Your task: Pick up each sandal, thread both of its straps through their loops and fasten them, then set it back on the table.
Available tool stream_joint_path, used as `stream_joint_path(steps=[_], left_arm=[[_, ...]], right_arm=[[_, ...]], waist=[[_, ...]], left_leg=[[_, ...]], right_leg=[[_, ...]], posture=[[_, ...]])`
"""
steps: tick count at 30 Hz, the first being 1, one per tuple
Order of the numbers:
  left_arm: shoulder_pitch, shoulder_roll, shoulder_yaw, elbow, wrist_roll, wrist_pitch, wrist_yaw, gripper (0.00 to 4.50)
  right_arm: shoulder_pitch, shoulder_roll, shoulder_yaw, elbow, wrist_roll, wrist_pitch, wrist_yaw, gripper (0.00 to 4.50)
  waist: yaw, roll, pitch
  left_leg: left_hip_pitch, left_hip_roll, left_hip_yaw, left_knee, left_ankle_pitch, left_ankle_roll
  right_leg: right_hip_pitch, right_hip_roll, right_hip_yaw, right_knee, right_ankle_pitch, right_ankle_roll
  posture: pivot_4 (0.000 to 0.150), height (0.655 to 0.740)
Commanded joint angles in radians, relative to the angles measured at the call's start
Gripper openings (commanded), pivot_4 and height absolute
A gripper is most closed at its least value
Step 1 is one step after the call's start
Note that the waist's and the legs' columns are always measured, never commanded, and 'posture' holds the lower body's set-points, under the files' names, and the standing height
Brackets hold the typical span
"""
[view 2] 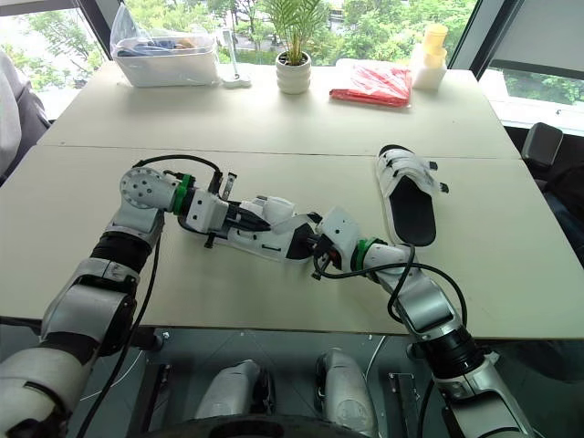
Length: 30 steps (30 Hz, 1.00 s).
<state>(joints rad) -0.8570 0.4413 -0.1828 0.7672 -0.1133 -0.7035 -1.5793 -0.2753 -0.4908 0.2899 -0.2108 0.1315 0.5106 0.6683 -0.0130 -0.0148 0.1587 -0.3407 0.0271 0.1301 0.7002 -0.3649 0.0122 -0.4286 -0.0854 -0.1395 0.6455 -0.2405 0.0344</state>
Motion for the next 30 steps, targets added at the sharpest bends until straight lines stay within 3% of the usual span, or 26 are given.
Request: stream_joint_path(steps=[1, 7, 8, 9, 12, 15, 17, 25, 28, 30], left_arm=[[-0.041, 0.033, 0.027, -0.032, -0.012, 0.215, 0.074, 0.81], [-0.059, 0.101, 0.032, -0.151, -0.068, 0.626, 0.047, 3.69], [-0.065, 0.111, 0.04, -0.165, -0.081, 0.688, 0.044, 4.34], [-0.074, 0.121, 0.045, -0.177, -0.089, 0.758, 0.053, 4.46], [-0.089, 0.144, 0.048, -0.215, -0.119, 0.92, 0.046, 4.46], [-0.084, 0.146, 0.061, -0.232, -0.109, 0.811, 0.059, 4.46], [-0.076, 0.156, 0.042, -0.261, -0.105, 0.845, 0.041, 4.46], [-0.221, 0.121, -0.024, -0.336, -0.17, 1.426, 0.049, 4.46], [-0.336, 0.059, -0.099, -0.283, -0.166, 1.711, 0.094, 4.46], [-0.4, -0.003, -0.129, -0.208, -0.15, 1.805, 0.146, 4.46]], right_arm=[[0.044, -0.02, 0.047, 0.088, -0.042, 0.034, 0.015, 0.0], [0.039, -0.02, 0.046, 0.098, -0.045, 0.028, 0.02, 0.0], [0.039, -0.02, 0.046, 0.099, -0.045, 0.027, 0.021, 0.0], [0.039, -0.02, 0.047, 0.1, -0.046, 0.025, 0.022, 0.0], [0.038, -0.018, 0.047, 0.103, -0.047, 0.022, 0.022, 0.0], [0.038, -0.015, 0.048, 0.105, -0.046, 0.021, 0.023, 0.0], [0.038, -0.013, 0.049, 0.105, -0.046, 0.022, 0.022, 0.0], [0.039, -0.014, 0.045, 0.106, -0.049, 0.022, 0.022, 0.0], [0.038, -0.013, 0.045, 0.106, -0.051, 0.022, 0.022, 0.0], [0.037, -0.009, 0.046, 0.105, -0.052, 0.024, 0.021, 0.0]], waist=[[0.0, 0.0, 0.0], [-0.002, 0.0, 0.0], [-0.002, 0.0, 0.0], [-0.001, 0.0, 0.0], [-0.001, 0.0, 0.0], [-0.001, 0.0, 0.0], [-0.001, 0.0, 0.0], [-0.001, 0.0, 0.0], [-0.001, -0.001, 0.0], [-0.001, -0.001, 0.0]], left_leg=[[0.0, 0.0, 0.0, 0.0, 0.0, 0.0], [0.0, 0.0, 0.0, 0.0, 0.0, 0.001], [0.0, 0.0, 0.0, 0.0, 0.0, 0.001], [0.0, 0.0, 0.0, 0.0, 0.0, 0.001], [0.0, 0.0, 0.0, 0.0, 0.0, 0.001], [0.0, 0.0, 0.0, 0.0, 0.0, 0.001], [0.0, 0.0, 0.0, 0.0, 0.0, 0.0], [-0.001, 0.0, 0.0, 0.0, 0.0, 0.0], [0.0, 0.0, 0.0, 0.0, 0.0, 0.0], [0.0, 0.0, 0.0, 0.0, 0.0, 0.0]], right_leg=[[0.0, 0.0, 0.0, 0.0, 0.0, 0.0], [0.0, 0.001, 0.0, 0.0, 0.0, 0.0], [0.0, 0.001, 0.0, 0.0, 0.0, 0.0], [0.0, 0.001, 0.0, 0.0, 0.0, 0.0], [0.0, 0.001, 0.0, 0.0, 0.0, 0.0], [0.0, 0.001, 0.0, 0.0, 0.0, 0.0], [0.0, 0.001, 0.0, 0.0, 0.0, 0.0], [0.0, 0.002, 0.001, 0.0, 0.0, 0.0], [0.0, 0.002, 0.001, 0.0, 0.0, 0.001], [0.0, 0.002, 0.002, 0.0, 0.0, 0.001]], posture=[[0.15, 0.7288], [0.15, 0.7288], [0.15, 0.7288], [0.15, 0.7288], [0.15, 0.7288], [0.15, 0.7288], [0.15, 0.7288], [0.15, 0.7288], [0.15, 0.7288], [0.15, 0.7288]])
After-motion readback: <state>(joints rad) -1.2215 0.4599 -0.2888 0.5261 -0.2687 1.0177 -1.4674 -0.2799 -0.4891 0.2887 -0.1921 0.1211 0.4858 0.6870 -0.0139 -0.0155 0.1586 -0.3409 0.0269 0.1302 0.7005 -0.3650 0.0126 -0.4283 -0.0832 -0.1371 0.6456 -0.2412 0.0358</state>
